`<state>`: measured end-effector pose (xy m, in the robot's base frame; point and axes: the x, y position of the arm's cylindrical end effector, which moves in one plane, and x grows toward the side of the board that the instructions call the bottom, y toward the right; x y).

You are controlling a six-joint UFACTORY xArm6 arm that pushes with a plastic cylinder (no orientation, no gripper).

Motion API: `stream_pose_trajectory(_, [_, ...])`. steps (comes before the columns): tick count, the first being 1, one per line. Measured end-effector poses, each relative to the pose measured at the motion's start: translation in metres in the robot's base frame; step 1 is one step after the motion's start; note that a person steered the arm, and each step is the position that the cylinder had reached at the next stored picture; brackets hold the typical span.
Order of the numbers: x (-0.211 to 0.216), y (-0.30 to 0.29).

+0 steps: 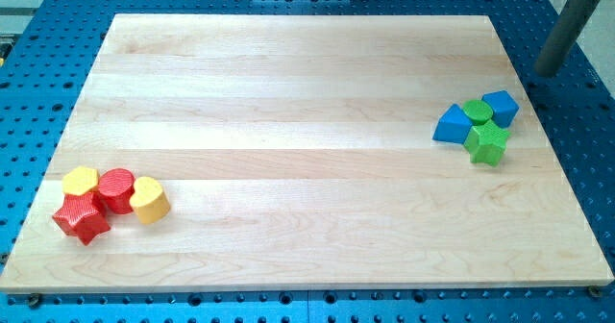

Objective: Touch on the top of the cube

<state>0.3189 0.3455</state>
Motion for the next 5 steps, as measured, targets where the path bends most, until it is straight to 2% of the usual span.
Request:
stream_pose_trajectory(3, [0.049,-0.025])
stream_pose_trajectory(5, [0.072,-0.112])
